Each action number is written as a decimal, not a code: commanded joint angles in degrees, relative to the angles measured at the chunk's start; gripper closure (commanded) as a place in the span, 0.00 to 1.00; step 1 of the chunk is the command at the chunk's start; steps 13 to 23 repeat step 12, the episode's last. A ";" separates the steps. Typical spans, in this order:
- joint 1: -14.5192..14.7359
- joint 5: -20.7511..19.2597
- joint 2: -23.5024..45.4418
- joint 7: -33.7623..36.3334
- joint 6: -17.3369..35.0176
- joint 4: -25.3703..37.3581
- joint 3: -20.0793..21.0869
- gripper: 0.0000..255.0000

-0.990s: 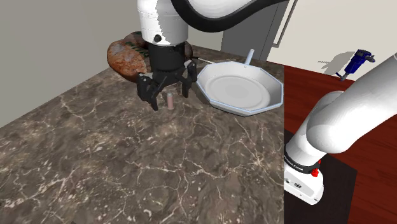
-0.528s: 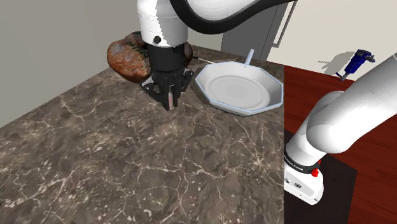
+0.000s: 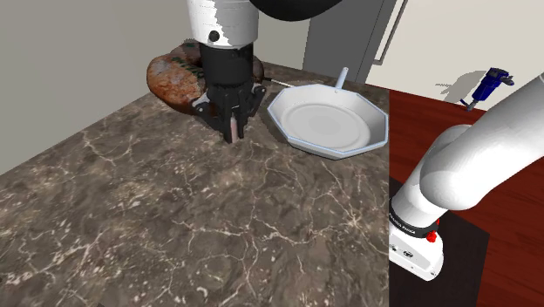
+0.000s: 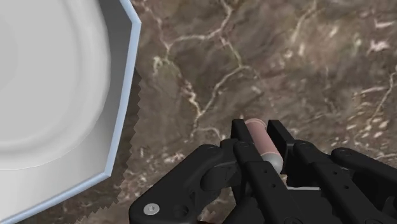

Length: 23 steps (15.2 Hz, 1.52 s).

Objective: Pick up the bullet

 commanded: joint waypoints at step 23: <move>-0.51 -0.92 1.11 0.66 -8.65 9.59 -0.48 1.00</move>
